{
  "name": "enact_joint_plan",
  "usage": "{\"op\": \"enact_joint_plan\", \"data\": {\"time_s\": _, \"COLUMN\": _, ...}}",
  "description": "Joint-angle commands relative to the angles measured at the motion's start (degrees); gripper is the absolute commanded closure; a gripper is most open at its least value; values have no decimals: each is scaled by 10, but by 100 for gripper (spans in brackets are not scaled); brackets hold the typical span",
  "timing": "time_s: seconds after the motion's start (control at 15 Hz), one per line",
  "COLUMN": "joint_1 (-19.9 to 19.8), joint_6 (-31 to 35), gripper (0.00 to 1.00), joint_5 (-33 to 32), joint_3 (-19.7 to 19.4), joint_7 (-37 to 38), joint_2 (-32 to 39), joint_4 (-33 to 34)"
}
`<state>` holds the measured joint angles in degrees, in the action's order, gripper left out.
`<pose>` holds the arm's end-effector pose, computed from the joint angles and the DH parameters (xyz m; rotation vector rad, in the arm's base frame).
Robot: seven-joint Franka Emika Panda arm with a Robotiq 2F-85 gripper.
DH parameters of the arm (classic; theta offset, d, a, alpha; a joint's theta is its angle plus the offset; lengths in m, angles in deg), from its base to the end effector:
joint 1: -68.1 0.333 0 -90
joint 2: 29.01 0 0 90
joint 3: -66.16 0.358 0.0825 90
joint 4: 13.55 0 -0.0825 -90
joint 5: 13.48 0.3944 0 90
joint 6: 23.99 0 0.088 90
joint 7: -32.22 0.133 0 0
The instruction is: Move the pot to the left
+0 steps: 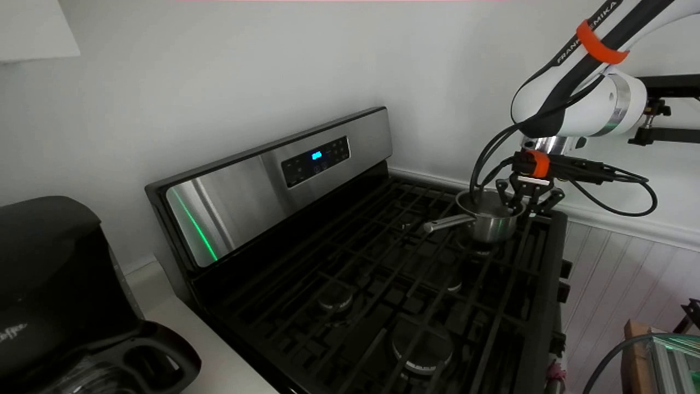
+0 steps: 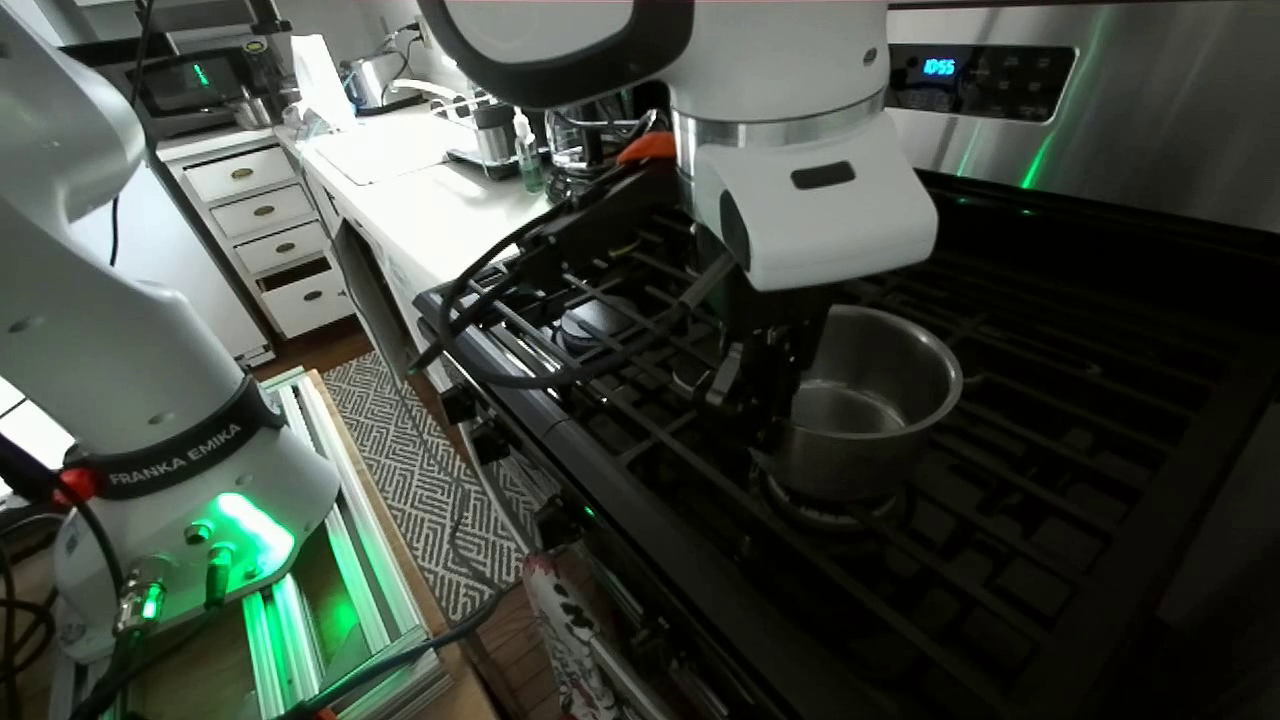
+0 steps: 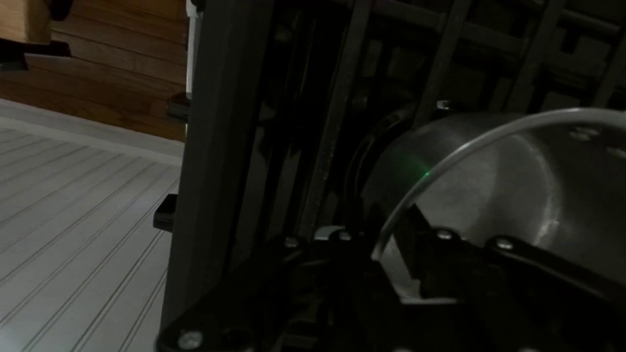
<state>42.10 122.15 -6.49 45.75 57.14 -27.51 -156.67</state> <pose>0.3301 -0.3471 0.2851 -2.4149 1.9232 -0.0607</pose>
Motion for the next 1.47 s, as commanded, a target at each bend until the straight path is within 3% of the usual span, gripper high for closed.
{"op": "enact_joint_plan", "data": {"time_s": 0.0, "joint_1": 12, "joint_6": 6, "gripper": 100, "joint_5": 26, "joint_3": -11, "joint_7": -19, "joint_2": 16, "joint_4": 15}}
{"op": "enact_joint_plan", "data": {"time_s": 0.67, "joint_1": 18, "joint_6": -6, "gripper": 98, "joint_5": 43, "joint_3": -7, "joint_7": -48, "joint_2": 5, "joint_4": 16}}
{"op": "enact_joint_plan", "data": {"time_s": 1.4, "joint_1": 76, "joint_6": -41, "gripper": 98, "joint_5": -28, "joint_3": 21, "joint_7": -48, "joint_2": -30, "joint_4": 8}}
